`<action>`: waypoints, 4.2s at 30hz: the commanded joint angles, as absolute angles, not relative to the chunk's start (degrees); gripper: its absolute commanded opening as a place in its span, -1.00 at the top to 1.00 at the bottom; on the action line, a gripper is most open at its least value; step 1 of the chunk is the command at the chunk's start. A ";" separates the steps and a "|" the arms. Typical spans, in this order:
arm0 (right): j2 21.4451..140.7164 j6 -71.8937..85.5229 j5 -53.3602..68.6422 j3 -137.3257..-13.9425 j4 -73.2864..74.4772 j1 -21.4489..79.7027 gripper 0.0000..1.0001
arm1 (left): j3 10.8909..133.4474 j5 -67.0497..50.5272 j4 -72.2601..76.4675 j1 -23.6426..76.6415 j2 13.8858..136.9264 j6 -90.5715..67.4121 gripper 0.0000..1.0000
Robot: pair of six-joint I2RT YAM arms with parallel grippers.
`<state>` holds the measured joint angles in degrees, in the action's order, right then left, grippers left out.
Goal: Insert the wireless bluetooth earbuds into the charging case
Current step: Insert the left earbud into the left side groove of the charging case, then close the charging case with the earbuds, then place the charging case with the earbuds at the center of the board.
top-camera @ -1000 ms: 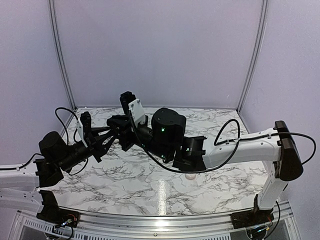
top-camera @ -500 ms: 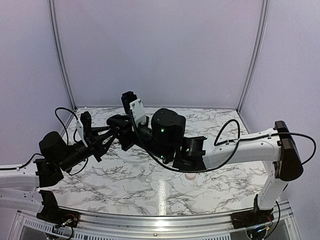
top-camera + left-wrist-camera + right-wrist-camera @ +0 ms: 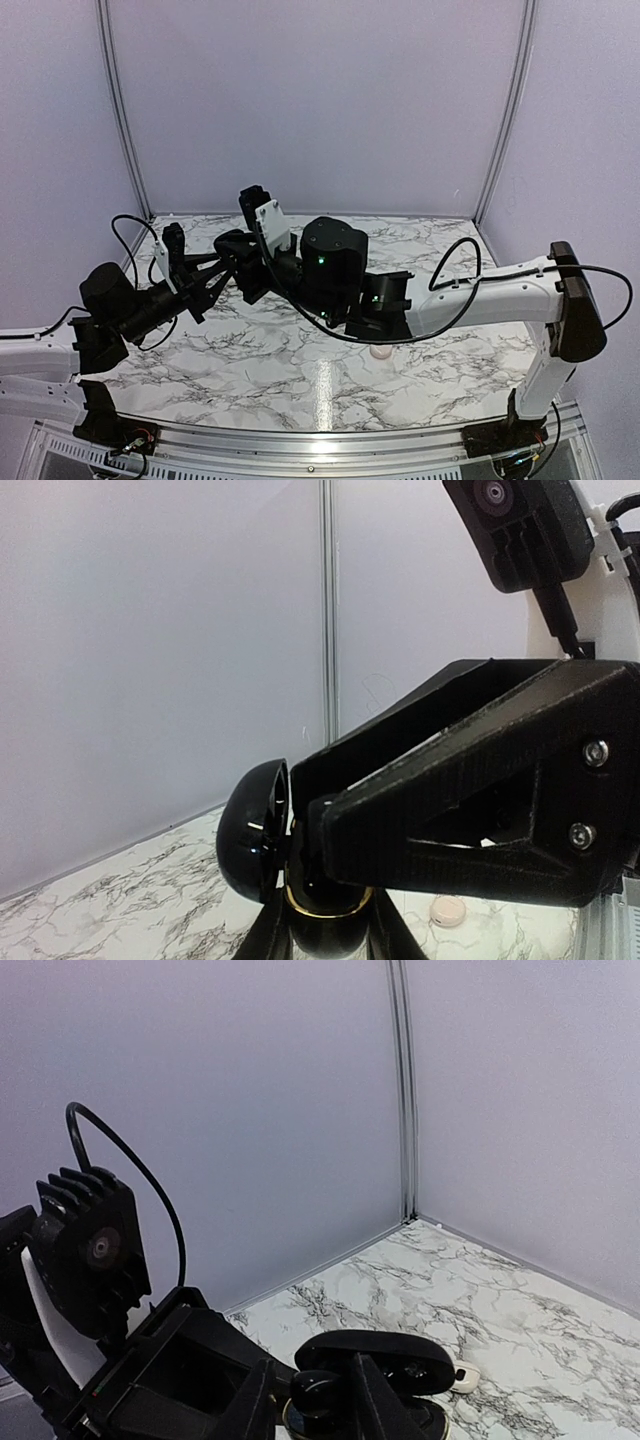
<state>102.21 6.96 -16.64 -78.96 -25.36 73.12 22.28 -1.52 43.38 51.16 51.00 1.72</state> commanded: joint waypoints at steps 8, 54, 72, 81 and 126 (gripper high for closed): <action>102.75 3.91 -17.84 -82.40 -21.74 72.77 0.34 | 23.04 -4.83 47.90 51.34 50.71 1.00 1.00; 87.46 -1.82 21.60 -79.56 0.74 60.03 -0.15 | 23.84 -19.98 42.63 51.38 50.39 -1.76 1.00; 90.80 -3.02 36.52 -82.32 5.02 60.03 -0.31 | 26.10 -26.19 41.22 51.38 52.32 -3.80 1.00; 92.25 -4.11 37.72 -83.29 6.88 60.03 -0.29 | 26.27 -25.16 41.22 51.34 52.29 -3.83 1.00; 79.45 8.03 25.92 -57.71 -5.72 43.01 -0.50 | 46.73 -10.96 21.34 36.20 86.93 -20.80 0.92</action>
